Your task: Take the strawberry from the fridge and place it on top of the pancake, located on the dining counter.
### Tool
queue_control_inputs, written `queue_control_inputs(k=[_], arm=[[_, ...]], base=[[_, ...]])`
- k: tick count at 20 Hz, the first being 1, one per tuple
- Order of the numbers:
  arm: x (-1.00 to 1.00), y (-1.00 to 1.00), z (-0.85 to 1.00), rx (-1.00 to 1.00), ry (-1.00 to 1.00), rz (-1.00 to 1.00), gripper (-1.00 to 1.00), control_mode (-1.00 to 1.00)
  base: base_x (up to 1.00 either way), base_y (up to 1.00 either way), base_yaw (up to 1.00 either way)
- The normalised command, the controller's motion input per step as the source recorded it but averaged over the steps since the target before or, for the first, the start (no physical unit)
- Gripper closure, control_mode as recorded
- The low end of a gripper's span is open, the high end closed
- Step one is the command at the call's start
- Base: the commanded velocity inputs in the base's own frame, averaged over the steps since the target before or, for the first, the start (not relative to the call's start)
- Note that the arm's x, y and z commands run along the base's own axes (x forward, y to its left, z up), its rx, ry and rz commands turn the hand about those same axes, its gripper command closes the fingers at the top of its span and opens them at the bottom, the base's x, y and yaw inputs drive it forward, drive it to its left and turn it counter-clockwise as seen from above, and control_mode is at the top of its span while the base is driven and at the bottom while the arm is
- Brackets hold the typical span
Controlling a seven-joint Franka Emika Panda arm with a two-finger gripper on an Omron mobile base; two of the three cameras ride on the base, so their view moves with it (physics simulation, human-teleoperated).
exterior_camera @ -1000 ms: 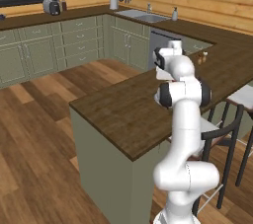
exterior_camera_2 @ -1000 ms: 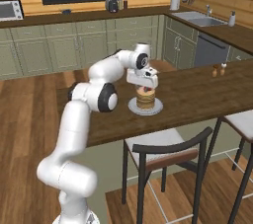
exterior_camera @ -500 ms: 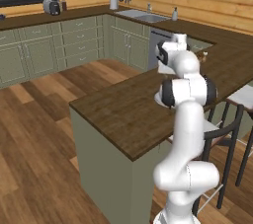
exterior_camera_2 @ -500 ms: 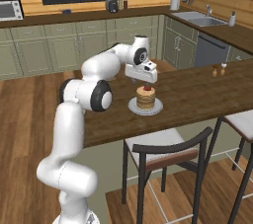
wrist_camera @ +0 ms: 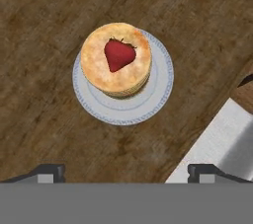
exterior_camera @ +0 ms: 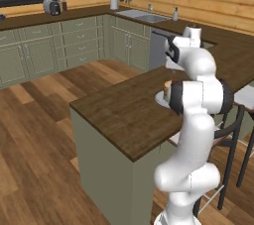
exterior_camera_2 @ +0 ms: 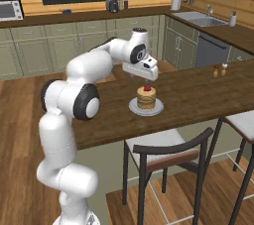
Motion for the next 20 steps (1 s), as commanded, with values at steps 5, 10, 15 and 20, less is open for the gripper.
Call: queue_control_inputs(k=[5, 10, 15, 20], arm=[[-0.91, 0.0, 0.27, 0.0, -0.12, 0.0, -1.0, -1.0], [-0.72, 0.11, 0.05, -0.05, -0.13, 0.02, -1.0, -1.0], [-0.29, 0.32, -0.19, -0.13, 0.0, 0.07, -1.0, -1.0], [-0.09, 0.35, -0.25, -0.13, 0.03, 0.06, -1.0, -1.0]], base=[[0.0, 0.0, 0.0], [0.0, 0.0, 0.0], [0.0, 0.0, 0.0], [0.0, 0.0, 0.0]])
